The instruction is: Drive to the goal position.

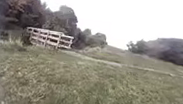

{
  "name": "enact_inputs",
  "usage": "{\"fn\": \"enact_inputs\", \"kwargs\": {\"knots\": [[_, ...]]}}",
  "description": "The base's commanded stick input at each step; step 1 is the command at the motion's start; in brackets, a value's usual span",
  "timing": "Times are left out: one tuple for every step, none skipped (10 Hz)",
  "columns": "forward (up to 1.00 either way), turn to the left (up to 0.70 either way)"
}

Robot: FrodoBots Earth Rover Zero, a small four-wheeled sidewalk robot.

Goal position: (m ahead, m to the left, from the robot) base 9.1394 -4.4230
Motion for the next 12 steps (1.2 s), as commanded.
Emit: {"fn": "enact_inputs", "kwargs": {"knots": [[0.70, 0.00], [0.70, 0.00], [0.70, 0.00], [0.70, 0.00], [0.70, 0.00], [0.70, -0.15], [0.70, -0.25], [0.70, -0.35], [0.70, -0.35], [0.70, -0.35], [0.70, -0.35], [0.70, -0.35]]}}
